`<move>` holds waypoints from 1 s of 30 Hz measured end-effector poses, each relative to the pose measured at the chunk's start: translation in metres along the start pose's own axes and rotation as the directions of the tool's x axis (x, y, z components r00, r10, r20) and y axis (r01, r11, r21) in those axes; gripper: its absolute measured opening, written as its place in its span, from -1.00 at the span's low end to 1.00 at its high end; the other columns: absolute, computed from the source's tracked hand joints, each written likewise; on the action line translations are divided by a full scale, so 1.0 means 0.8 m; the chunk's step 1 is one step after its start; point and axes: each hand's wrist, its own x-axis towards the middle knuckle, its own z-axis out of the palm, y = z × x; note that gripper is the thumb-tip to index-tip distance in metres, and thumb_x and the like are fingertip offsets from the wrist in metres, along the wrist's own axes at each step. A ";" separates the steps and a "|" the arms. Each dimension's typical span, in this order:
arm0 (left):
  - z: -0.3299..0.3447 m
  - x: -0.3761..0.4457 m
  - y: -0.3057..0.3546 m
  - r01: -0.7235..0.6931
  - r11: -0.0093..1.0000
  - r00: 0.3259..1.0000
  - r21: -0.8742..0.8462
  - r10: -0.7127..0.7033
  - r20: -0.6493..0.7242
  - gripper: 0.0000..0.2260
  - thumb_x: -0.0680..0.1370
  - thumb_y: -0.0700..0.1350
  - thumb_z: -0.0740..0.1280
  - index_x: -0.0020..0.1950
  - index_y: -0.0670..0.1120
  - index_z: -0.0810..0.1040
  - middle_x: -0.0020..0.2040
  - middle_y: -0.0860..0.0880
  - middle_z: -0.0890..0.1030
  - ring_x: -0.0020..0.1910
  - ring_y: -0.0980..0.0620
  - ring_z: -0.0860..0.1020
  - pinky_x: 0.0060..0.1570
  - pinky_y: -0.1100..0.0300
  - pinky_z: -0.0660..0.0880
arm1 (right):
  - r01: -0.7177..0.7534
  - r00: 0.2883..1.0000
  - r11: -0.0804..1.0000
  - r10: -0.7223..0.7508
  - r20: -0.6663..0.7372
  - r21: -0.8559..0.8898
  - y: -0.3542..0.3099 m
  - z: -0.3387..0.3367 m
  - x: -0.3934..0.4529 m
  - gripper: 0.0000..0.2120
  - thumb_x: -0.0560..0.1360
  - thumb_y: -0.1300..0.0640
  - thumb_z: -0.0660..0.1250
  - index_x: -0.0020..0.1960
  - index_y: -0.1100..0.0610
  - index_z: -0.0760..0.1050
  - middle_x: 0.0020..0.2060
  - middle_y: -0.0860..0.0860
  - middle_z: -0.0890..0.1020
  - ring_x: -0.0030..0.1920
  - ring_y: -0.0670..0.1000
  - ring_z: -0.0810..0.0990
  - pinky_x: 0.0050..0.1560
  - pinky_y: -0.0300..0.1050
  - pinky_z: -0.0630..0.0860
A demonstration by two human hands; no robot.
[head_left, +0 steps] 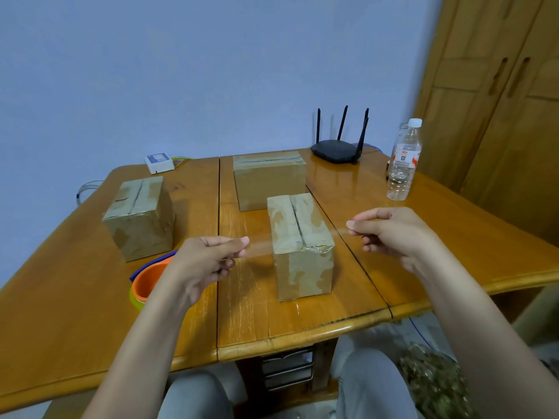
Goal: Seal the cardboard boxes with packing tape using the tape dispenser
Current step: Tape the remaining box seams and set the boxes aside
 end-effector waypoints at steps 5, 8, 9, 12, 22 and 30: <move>0.000 0.004 0.002 -0.007 1.000 1.000 0.021 0.007 0.022 -0.82 0.41 -0.03 0.55 -0.23 -0.14 0.73 -0.31 -0.08 0.59 -0.31 0.06 0.47 -0.13 0.12 0.47 | -0.029 0.999 0.999 0.028 0.014 0.015 0.007 -0.006 0.003 -0.80 0.43 0.21 0.56 0.02 0.20 0.65 -0.21 0.07 0.75 -0.31 -0.06 0.60 -0.34 -0.23 0.60; 0.003 0.006 0.000 -0.013 1.000 1.000 0.016 0.013 0.027 -0.84 0.41 -0.04 0.54 -0.24 -0.13 0.72 -0.32 -0.07 0.59 -0.30 0.04 0.46 -0.11 0.10 0.46 | -0.041 0.999 0.999 0.040 0.015 0.023 0.012 -0.008 0.004 -0.79 0.42 0.21 0.56 0.03 0.21 0.64 -0.21 0.08 0.75 -0.32 -0.07 0.59 -0.33 -0.22 0.60; 0.004 0.006 0.000 -0.015 1.000 0.999 0.017 0.014 0.030 -0.84 0.42 -0.04 0.54 -0.24 -0.14 0.72 -0.32 -0.07 0.60 -0.29 0.03 0.46 -0.10 0.10 0.46 | -0.044 0.999 0.999 0.043 0.014 0.027 0.013 -0.009 0.004 -0.79 0.42 0.21 0.56 0.03 0.21 0.64 -0.21 0.08 0.75 -0.33 -0.07 0.58 -0.32 -0.21 0.59; 0.004 0.005 -0.003 -0.020 1.000 0.999 0.017 0.019 0.044 -0.84 0.41 -0.04 0.54 -0.23 -0.13 0.72 -0.31 -0.08 0.61 -0.26 0.02 0.47 -0.09 0.08 0.47 | -0.043 0.999 0.998 0.043 0.012 0.038 0.016 -0.011 0.005 -0.79 0.42 0.21 0.56 0.02 0.20 0.64 -0.20 0.09 0.75 -0.32 -0.06 0.58 -0.29 -0.19 0.59; 0.001 0.010 -0.010 -0.002 1.000 0.999 -0.010 0.003 0.050 -0.84 0.39 -0.03 0.54 -0.23 -0.12 0.72 -0.28 -0.08 0.62 -0.28 0.04 0.47 -0.10 0.11 0.47 | -0.040 0.999 0.998 0.040 0.009 0.039 0.018 -0.006 0.010 -0.81 0.42 0.22 0.56 0.01 0.20 0.64 -0.19 0.09 0.75 -0.30 -0.04 0.56 -0.24 -0.15 0.58; 0.003 0.011 -0.019 0.023 1.000 0.998 -0.013 -0.022 0.064 -0.82 0.39 -0.02 0.54 -0.19 -0.13 0.72 -0.23 -0.07 0.65 -0.20 0.00 0.45 -0.08 0.11 0.44 | -0.063 0.998 0.997 0.063 0.016 0.035 0.032 -0.004 0.011 -0.80 0.43 0.21 0.56 0.02 0.20 0.63 -0.18 0.10 0.75 -0.31 -0.04 0.54 -0.24 -0.15 0.57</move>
